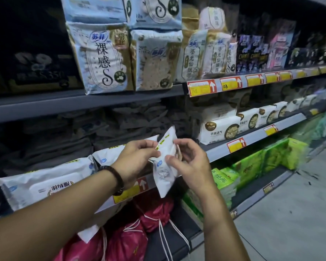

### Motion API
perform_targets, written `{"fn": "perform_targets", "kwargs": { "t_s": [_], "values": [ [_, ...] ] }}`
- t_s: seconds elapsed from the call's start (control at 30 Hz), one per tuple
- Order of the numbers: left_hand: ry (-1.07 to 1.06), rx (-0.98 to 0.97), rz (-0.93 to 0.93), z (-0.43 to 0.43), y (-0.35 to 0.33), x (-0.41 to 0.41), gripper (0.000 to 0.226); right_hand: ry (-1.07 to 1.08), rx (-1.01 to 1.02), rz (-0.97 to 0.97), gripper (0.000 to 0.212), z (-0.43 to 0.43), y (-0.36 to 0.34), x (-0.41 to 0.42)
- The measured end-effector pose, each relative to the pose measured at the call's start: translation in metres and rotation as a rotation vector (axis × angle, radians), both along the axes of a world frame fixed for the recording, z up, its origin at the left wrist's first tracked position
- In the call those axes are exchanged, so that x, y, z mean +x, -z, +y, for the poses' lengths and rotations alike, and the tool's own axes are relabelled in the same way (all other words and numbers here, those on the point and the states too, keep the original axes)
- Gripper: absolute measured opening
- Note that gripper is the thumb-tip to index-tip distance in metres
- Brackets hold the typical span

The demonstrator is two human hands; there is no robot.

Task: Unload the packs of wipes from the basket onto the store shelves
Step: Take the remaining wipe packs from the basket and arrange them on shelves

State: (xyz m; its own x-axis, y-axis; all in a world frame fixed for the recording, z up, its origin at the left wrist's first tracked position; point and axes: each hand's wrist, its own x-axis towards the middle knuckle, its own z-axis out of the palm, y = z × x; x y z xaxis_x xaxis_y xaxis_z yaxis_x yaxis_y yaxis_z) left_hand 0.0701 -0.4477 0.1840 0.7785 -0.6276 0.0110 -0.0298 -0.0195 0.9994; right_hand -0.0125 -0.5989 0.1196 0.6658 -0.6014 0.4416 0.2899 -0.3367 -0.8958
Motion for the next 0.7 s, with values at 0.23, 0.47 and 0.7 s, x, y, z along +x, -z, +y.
{"fn": "perform_targets", "kwargs": {
  "t_s": [0.23,0.47,0.7],
  "values": [
    [-0.026,-0.009,-0.134,-0.001,-0.004,0.000,0.021,0.138,-0.246,0.142,0.069,-0.002,-0.012,-0.013],
    [-0.043,0.375,-1.503,0.028,0.037,0.011,0.045,0.506,-0.133,0.035,0.065,0.008,-0.006,-0.012],
    [0.091,0.758,-1.893,0.041,0.060,0.043,0.048,0.575,-0.139,0.060,0.061,0.011,-0.005,-0.007]
  ]
}}
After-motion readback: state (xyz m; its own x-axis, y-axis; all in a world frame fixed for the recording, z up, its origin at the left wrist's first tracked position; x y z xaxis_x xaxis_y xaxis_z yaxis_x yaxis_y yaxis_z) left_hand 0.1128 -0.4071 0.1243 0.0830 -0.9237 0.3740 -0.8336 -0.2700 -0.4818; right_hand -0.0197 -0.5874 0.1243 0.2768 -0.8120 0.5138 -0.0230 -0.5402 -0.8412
